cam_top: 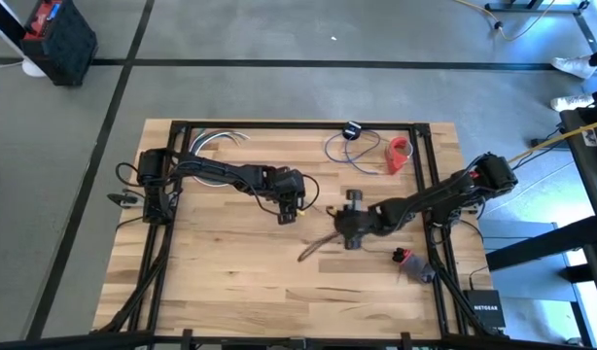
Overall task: Coil cords
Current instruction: Uncoil the blue wire from the spool
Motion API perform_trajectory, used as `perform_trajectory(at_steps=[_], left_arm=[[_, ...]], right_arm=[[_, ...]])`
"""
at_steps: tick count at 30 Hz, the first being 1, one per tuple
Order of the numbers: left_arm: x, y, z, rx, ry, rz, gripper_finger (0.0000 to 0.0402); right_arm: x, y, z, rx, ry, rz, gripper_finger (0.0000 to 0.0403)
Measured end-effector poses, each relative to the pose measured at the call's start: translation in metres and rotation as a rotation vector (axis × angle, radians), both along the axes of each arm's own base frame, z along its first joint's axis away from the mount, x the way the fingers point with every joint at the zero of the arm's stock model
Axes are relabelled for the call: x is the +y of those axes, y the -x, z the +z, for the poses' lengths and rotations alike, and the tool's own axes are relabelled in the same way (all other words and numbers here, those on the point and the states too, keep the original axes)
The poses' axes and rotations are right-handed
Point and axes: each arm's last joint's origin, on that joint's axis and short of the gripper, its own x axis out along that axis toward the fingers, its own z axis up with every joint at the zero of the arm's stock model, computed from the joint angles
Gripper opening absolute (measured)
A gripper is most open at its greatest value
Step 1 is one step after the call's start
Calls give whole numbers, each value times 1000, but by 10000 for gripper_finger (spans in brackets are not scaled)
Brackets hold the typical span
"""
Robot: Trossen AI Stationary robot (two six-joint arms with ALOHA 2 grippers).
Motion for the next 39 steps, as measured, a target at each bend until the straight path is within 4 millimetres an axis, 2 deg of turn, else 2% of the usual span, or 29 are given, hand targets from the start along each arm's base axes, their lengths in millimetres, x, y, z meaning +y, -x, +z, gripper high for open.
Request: perform_trajectory(at_steps=[6, 12, 16, 23, 27, 31, 34, 39], left_arm=[[0, -1, 0, -7, -1, 1, 4], [0, 0, 0, -5, 2, -3, 4], [0, 0, 0, -2, 2, -1, 4], [0, -1, 0, -9, 2, -1, 4], [0, -1, 1, -11, 4, 3, 4], [0, -1, 1, -13, 9, 10, 4], [0, -1, 1, -14, 9, 12, 4], [-1, -1, 1, -11, 9, 8, 4]], right_arm=[[-31, -31, 0, -284, -7, 4, 164], [-61, -38, -22, -231, -91, -4, 185], [-59, -24, -33, -50, -129, -22, 183], [-33, 5, -13, 218, -192, -39, 177], [-20, -9, 6, 16, -190, 22, 177], [-15, -34, 12, -218, -139, 101, 177], [-23, -50, 5, -323, -52, 101, 177], [-56, -60, -25, -275, -27, -22, 177]])
